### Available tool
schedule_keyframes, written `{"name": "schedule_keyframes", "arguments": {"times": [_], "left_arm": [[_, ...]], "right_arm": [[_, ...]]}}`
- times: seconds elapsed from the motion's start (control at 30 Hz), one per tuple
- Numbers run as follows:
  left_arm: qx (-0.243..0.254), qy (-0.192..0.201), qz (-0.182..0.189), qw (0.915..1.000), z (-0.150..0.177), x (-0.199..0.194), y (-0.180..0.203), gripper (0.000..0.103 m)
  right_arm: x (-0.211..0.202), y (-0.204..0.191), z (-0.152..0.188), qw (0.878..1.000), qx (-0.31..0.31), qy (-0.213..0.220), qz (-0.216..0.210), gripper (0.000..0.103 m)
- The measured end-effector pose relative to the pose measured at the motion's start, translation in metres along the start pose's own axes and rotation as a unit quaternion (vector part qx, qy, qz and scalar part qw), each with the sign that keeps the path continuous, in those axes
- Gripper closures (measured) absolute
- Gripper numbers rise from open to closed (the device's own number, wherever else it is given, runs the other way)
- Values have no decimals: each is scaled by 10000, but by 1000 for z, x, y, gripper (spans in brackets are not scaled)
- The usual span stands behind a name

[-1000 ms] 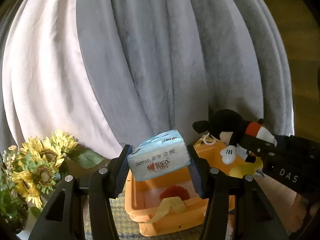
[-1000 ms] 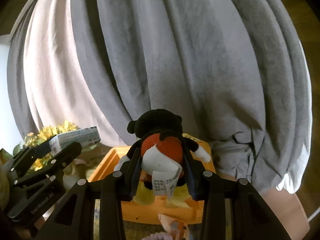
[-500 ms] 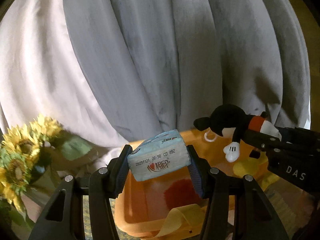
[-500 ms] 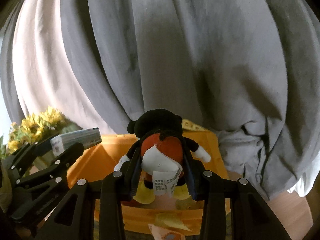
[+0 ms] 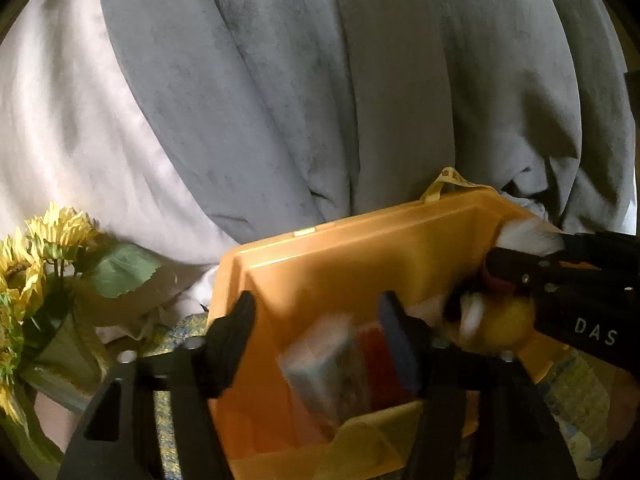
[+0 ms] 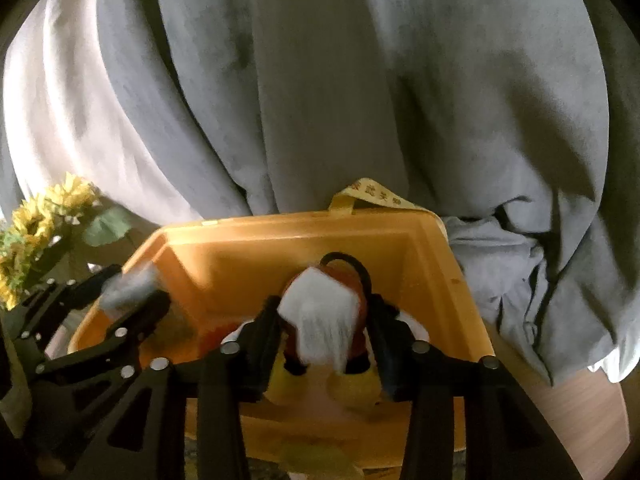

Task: Organize soft objects
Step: 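Open the left gripper over the crate while the right gripper releases Mickey inside, then withdraw both grippers from the crate toward the white cloth and patterned cloth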

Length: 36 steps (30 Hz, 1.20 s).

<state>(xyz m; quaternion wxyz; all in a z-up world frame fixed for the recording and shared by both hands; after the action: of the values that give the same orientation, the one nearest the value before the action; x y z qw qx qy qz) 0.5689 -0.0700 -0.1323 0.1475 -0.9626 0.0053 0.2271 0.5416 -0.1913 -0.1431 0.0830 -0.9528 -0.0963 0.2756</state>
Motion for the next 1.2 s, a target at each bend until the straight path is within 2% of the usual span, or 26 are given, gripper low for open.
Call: {"name": "schedule_keyframes", "arguments": {"times": [0.03,0.1,0.2,0.3,0.77,1.2], "left_arm": [[-4,14,-15,10000,-1,-1,0,35],[-39,24,-21,10000,-2,-3,-2,35],[-133,64,-12,9999,-6,-12,-6,33],[-200,145,-20,9997,-11,-25,-10,31],[-397,480,-38,9981,-24,-101,-26,23],[-492,724,68,9961,-17,-182,-30,22]], "right_arm": [[1,1,0,10000,23,4,3,48],[-1,4,-2,9999,76,59,68,41],[-9,3,-6,9998,76,161,129,41],[-20,3,-11,9993,107,313,163,31],[-93,-6,-20,9958,14,845,361,29],[-169,-26,0,9924,11,1119,511,29]]}}
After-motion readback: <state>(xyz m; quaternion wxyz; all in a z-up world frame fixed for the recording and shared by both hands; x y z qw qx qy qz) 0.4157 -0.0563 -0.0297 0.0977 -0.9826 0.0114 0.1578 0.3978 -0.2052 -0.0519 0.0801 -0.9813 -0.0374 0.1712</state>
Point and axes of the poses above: each gripper's, at about its wrist camera, not at the fingertips, and x roughly the way its jaws point, y to its right, z to its underside, the point moved 9 cm from there along x, roughly the way its jaws point, and after that the axes turned 12 degrees about -z, right-handed, at the moved point
